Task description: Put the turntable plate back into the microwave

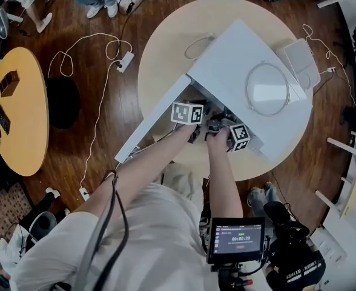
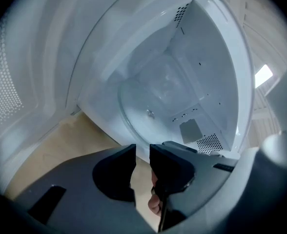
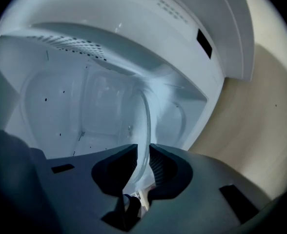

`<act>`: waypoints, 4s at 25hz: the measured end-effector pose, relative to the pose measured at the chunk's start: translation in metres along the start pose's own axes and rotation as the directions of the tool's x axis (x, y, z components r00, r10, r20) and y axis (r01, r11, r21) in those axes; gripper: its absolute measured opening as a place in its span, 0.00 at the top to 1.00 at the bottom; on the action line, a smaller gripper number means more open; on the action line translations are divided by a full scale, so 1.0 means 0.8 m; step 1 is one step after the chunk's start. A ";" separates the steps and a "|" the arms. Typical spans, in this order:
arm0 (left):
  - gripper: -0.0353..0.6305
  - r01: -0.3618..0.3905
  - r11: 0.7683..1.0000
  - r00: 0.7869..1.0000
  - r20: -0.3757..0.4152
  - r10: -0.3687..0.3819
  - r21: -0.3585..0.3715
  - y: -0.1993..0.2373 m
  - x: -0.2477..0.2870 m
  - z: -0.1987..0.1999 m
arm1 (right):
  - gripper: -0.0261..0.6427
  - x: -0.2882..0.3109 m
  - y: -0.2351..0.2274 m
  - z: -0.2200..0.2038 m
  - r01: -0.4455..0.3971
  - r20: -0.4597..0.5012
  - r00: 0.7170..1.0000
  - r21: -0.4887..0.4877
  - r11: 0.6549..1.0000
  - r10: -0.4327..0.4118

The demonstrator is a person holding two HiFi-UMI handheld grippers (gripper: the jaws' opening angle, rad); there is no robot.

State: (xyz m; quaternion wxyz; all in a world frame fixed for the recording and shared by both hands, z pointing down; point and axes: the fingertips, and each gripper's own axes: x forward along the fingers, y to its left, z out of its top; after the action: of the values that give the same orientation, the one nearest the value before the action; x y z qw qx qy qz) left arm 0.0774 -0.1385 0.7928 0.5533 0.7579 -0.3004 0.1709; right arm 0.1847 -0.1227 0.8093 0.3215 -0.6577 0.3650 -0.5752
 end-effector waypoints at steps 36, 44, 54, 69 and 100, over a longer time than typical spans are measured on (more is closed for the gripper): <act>0.84 0.147 0.986 0.989 0.004 -0.148 0.078 -0.052 -0.102 -0.044 | 0.63 -0.064 0.034 -0.029 -0.066 -0.085 0.996 -0.472 0.879 0.029; 0.84 0.122 0.989 0.993 -0.001 -0.122 0.086 -0.047 -0.096 -0.036 | 0.61 -0.015 0.011 -0.026 -0.040 -0.097 0.995 -0.221 0.974 0.019; 0.84 0.090 0.992 0.996 -0.020 -0.089 0.084 -0.040 -0.080 -0.036 | 0.75 0.000 0.000 -0.041 -0.016 -0.150 0.988 0.064 0.998 0.025; 0.84 0.066 0.993 0.997 -0.045 -0.062 0.100 -0.026 -0.065 -0.040 | 0.92 0.012 0.009 0.014 -0.106 -0.006 0.994 0.068 0.992 0.107; 0.84 -0.070 0.995 0.997 0.030 0.068 0.067 -0.002 0.049 0.032 | 0.84 -0.004 0.000 0.056 0.067 0.119 0.992 -0.229 0.971 -0.041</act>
State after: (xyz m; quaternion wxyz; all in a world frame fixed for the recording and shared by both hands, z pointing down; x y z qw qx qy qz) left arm 0.1061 -0.1727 0.8062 0.5166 0.7679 -0.3281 0.1893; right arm 0.2288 -0.1199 0.8013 0.2468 -0.7321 0.3929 -0.4986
